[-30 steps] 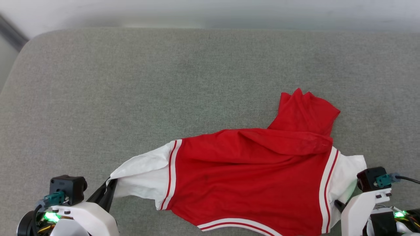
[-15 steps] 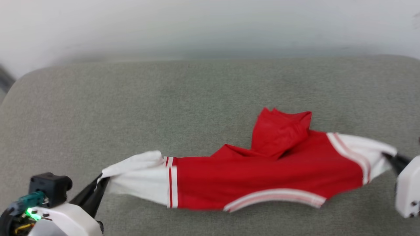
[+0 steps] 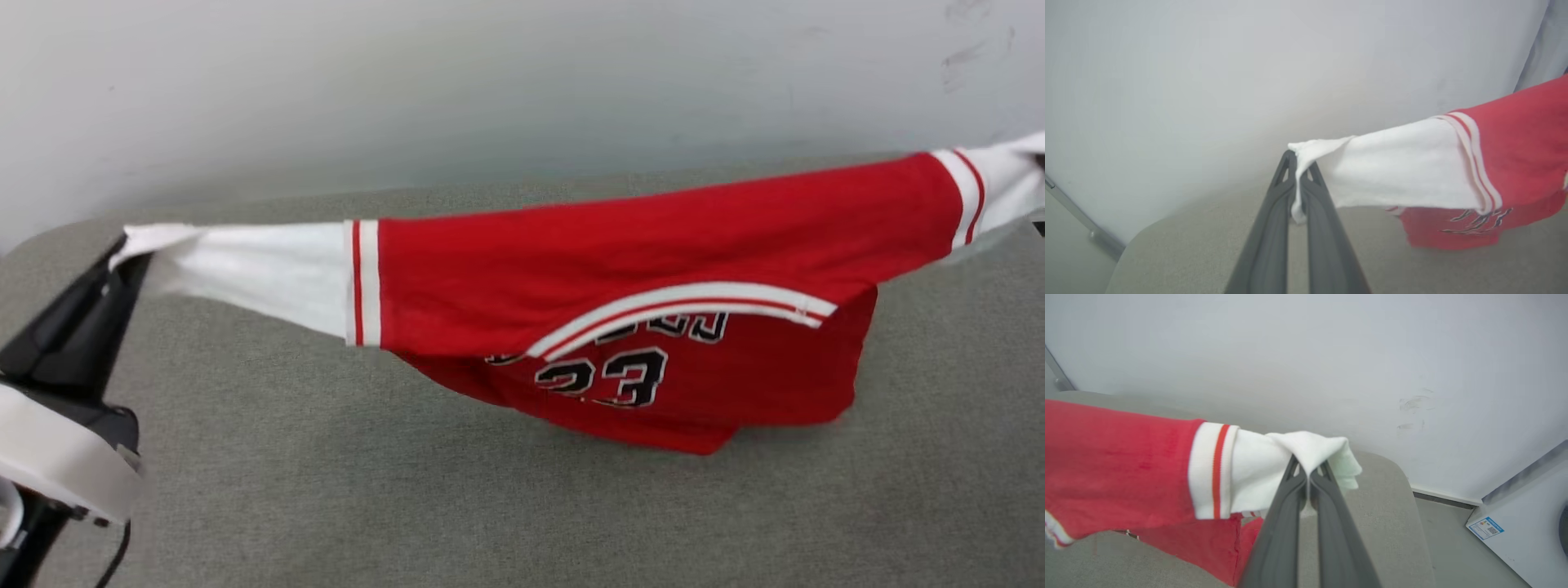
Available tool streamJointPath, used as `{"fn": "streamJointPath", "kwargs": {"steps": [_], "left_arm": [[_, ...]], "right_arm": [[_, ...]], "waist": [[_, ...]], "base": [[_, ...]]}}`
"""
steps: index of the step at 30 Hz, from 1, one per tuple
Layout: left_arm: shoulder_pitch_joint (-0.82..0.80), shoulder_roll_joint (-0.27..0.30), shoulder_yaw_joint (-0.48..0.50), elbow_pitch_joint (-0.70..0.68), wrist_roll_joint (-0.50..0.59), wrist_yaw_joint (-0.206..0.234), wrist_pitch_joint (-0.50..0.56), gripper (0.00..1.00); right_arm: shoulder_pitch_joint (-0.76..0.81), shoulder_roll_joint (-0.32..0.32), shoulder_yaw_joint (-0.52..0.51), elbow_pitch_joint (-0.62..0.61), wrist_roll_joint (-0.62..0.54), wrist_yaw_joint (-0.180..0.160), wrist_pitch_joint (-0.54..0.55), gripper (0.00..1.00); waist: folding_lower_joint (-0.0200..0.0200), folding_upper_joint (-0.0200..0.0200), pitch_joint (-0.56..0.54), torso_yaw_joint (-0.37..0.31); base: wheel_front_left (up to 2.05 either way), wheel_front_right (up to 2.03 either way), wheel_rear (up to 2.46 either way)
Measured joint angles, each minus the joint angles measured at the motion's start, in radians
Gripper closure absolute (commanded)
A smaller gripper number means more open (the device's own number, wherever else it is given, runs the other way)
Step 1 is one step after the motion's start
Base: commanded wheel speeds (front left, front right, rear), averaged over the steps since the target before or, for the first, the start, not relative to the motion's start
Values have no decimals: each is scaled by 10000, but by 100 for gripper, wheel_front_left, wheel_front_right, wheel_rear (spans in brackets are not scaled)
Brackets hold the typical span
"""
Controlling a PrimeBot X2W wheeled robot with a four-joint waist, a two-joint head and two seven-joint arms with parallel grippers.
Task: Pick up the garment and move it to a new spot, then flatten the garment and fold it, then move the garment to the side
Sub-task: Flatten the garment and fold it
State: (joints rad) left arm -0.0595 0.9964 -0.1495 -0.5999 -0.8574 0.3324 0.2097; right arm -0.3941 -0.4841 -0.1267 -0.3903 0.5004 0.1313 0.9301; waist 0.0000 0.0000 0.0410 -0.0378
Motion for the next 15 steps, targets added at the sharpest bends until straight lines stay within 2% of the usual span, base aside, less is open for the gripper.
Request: {"fn": "streamJointPath", "kwargs": {"steps": [6, 12, 15], "left_arm": [[-1113, 119, 871, -117, -420, -65, -69, 100], [-1915, 128, 1312, 286, -602, -73, -198, 100], [-2457, 81, 1377, 504, -700, -224, -336, 100]], "right_arm": [[-1316, -82, 303, 240, 13, 0, -502, 100], [-2176, -71, 702, 566, -100, 0, -1156, 100], [-2646, -151, 857, 698, -171, 0, -1411, 100]], "waist": [[0, 0, 140, -138], [0, 0, 336, -212], [0, 0, 517, -218]], "base": [[0, 0, 0], [0, 0, 0], [0, 0, 0]]}}
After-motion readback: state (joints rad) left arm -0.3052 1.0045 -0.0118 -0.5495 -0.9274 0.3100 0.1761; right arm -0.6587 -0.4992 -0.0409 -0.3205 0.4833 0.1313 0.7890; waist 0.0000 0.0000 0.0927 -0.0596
